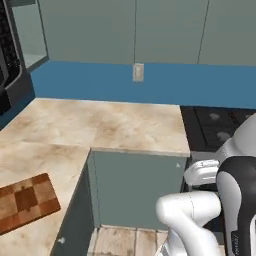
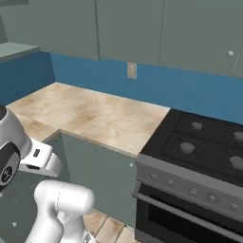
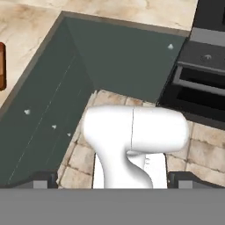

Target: Move the cutting board and knife to the sink. Then move spray from the cabinet to the counter.

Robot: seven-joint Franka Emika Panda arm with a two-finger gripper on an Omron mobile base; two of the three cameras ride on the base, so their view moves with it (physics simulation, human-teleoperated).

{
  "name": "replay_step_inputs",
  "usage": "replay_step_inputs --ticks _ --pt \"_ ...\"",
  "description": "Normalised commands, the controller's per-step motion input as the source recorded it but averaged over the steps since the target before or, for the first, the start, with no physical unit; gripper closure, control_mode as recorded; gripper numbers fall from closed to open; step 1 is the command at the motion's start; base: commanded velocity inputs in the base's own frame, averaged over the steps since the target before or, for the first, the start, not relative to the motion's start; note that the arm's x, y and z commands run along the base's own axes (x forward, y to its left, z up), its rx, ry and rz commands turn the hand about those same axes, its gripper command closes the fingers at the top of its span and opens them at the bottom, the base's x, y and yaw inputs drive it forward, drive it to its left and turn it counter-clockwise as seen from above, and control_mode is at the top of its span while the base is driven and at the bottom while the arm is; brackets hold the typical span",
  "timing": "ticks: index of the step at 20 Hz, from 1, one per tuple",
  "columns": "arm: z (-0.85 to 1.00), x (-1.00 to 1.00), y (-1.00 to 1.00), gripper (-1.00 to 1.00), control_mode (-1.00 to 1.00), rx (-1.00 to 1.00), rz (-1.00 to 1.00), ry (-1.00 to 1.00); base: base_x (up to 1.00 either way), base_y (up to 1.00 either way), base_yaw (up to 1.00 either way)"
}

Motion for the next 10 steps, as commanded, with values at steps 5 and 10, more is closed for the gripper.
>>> replay_step_inputs --ticks 5,10 --pt "0.0 0.0 0.0 -1.0 1.0 0.0 0.0 0.0 -0.13 0.06 0.61" --pt "0.0 0.0 0.0 -1.0 1.0 0.0 0.0 0.0 -0.21 -0.19 0.44"
